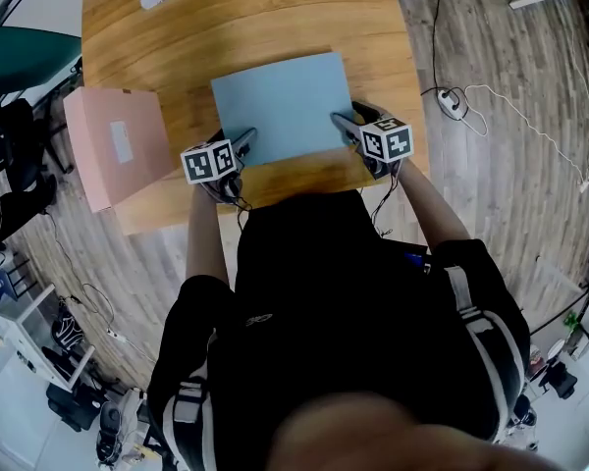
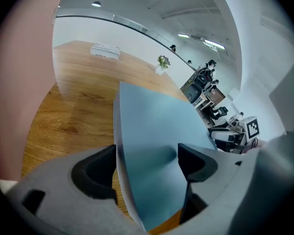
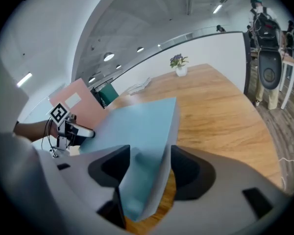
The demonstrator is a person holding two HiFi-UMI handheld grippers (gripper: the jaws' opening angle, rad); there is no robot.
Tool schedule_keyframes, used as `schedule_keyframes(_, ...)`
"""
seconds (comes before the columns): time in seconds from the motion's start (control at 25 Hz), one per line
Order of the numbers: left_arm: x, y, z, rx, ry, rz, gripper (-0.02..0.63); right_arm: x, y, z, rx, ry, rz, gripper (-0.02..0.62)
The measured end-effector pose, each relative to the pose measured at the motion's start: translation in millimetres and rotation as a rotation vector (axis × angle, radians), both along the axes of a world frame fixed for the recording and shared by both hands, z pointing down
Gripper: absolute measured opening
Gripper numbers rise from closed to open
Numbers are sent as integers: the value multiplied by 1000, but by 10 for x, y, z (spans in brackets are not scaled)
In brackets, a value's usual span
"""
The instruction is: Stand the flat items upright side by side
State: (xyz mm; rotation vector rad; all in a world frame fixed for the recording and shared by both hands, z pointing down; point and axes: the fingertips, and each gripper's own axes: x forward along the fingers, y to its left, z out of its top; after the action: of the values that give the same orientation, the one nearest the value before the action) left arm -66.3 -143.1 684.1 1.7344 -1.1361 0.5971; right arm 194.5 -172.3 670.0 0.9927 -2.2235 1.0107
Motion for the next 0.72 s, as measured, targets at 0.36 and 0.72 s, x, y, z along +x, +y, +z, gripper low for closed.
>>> schedule_keyframes(0.36,-41,-711,-12,62,-25,33,430,-125,-741,-12,-69,-17,0,377)
schedule_keyframes(0.72,23,-818,-168,140,-114,102,428,-174,-808,-37,-15,84,49,330)
